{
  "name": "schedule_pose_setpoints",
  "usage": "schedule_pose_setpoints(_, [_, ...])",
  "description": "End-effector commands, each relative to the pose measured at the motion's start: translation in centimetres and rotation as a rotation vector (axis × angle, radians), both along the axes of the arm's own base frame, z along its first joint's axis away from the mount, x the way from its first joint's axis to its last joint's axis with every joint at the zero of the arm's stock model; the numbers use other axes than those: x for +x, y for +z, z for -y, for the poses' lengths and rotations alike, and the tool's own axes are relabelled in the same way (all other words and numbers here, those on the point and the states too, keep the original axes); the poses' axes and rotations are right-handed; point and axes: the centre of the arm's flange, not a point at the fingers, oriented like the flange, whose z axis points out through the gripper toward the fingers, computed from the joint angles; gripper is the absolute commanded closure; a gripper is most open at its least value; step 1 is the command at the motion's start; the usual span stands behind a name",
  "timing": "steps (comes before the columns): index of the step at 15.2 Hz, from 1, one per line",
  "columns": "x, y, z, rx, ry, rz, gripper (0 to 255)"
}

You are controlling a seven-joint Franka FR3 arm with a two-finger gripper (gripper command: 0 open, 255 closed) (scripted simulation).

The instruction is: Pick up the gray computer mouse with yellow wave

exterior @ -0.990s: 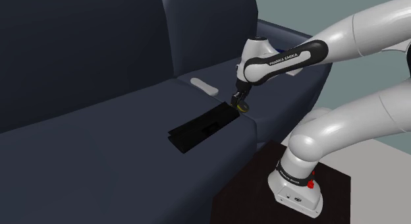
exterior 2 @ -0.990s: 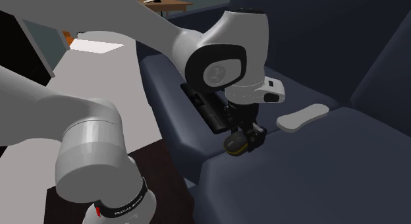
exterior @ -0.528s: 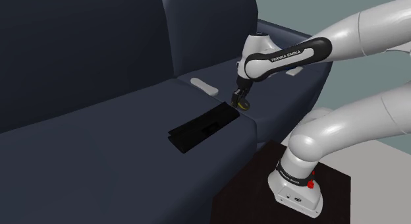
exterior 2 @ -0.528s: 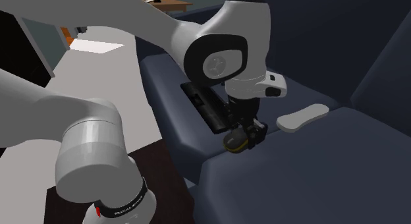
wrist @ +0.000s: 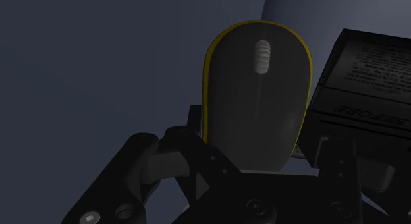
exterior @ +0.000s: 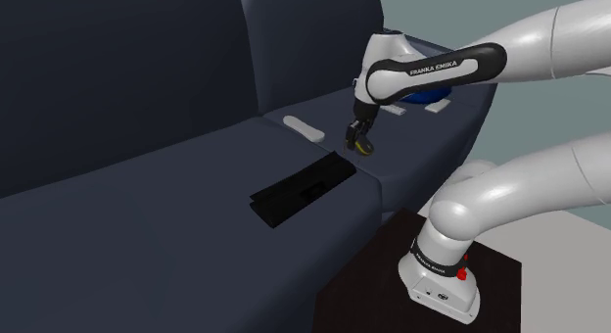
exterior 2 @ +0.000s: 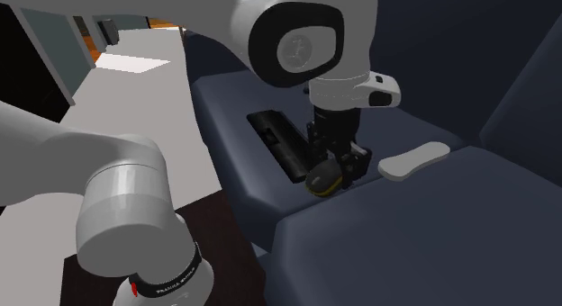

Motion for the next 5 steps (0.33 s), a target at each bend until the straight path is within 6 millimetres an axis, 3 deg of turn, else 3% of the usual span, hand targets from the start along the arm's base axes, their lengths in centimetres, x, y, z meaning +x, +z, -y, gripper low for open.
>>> schedule_pose_setpoints(1, [0.0, 1.1, 0.0, 0.000, 0.000, 0.000, 255])
schedule_pose_setpoints(5, [0.0, 2.2, 0.0, 0.000, 0.000, 0.000, 255])
